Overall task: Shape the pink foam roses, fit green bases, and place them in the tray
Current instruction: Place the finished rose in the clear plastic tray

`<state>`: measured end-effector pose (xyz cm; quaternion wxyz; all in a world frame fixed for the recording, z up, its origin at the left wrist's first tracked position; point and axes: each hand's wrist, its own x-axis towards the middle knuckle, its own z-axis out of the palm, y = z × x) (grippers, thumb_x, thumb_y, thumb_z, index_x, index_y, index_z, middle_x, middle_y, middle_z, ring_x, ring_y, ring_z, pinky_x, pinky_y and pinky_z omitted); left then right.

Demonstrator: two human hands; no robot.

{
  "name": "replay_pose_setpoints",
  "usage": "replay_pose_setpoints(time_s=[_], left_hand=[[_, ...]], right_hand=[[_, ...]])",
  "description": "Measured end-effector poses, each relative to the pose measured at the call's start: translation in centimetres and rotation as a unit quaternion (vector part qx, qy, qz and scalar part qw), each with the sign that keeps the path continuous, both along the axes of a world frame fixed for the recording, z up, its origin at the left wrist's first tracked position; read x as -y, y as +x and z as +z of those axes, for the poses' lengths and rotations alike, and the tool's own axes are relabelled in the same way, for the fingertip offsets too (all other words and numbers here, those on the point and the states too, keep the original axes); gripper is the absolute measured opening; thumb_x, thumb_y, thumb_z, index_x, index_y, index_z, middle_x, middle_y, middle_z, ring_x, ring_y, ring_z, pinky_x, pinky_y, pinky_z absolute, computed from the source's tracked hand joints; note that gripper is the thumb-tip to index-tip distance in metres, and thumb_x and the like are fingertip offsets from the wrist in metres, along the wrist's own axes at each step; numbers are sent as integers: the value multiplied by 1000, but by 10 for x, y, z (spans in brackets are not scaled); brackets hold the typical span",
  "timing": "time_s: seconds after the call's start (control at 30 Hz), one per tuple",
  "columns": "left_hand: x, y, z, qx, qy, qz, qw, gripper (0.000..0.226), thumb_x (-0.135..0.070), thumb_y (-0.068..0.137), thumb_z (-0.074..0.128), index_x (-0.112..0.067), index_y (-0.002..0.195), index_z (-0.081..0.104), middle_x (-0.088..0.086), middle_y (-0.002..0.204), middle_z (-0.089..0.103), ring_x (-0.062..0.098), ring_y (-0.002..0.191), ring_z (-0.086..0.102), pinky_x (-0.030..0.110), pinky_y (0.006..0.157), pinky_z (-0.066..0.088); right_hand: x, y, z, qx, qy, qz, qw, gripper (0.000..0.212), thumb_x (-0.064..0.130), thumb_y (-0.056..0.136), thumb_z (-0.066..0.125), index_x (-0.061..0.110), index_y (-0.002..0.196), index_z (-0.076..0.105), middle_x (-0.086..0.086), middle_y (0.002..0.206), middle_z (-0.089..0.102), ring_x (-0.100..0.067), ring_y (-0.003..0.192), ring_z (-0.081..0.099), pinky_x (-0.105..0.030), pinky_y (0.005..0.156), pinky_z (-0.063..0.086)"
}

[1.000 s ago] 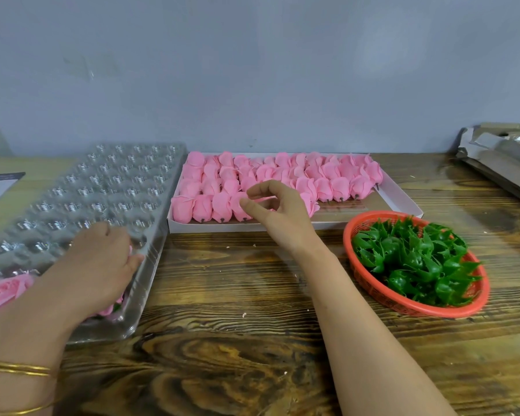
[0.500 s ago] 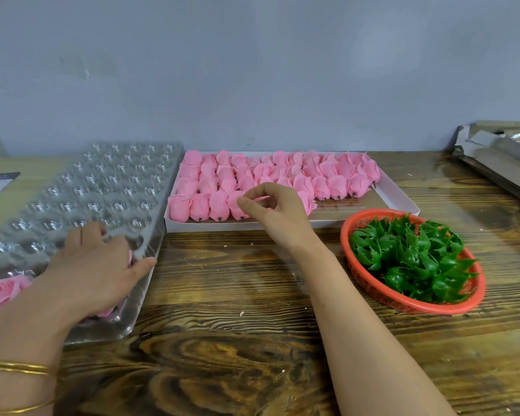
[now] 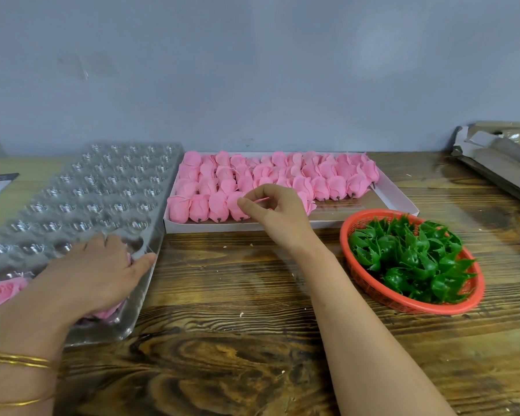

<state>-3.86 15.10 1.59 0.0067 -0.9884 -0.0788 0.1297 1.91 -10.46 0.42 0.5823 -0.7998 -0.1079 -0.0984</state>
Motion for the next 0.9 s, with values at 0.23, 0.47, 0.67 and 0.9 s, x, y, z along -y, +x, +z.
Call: replay_pose_setpoints(time_s=[0.23, 0.47, 0.67, 0.9], left_hand=[[-1, -1, 1, -2, 25, -6, 1000, 117, -88, 55, -12, -29, 156, 2, 12, 159, 26, 37, 143, 29, 54, 116, 29], [2, -5, 11, 74, 18, 9, 997, 103, -89, 63, -7, -40, 153, 2, 14, 155, 30, 42, 142, 25, 56, 115, 28], [32, -9, 49, 156, -28, -27, 987, 101, -84, 69, 4, -31, 154, 21, 16, 152, 33, 40, 141, 24, 54, 114, 25], [98, 4, 54, 337, -264, -111, 897, 36, -35, 97, 53, -16, 125, 64, 6, 121, 64, 25, 111, 58, 41, 96, 44]], right_hand=[[0, 0, 0, -1, 2, 0, 1000, 12, 26, 86, 72, 27, 76, 66, 14, 71, 65, -1, 67, 58, -20, 69, 47], [1, 2, 0, 9, 31, -30, 999, 11, 19, 86, 72, 22, 77, 66, 11, 70, 63, 7, 62, 55, -7, 61, 44], [8, 9, -4, 25, 38, -140, 989, 1, 13, 87, 67, 13, 87, 69, 9, 76, 64, 5, 67, 56, -10, 67, 46], [20, 17, -7, 59, 8, -254, 965, 7, 13, 90, 64, 19, 91, 61, 17, 78, 57, 6, 72, 53, -2, 62, 39]])
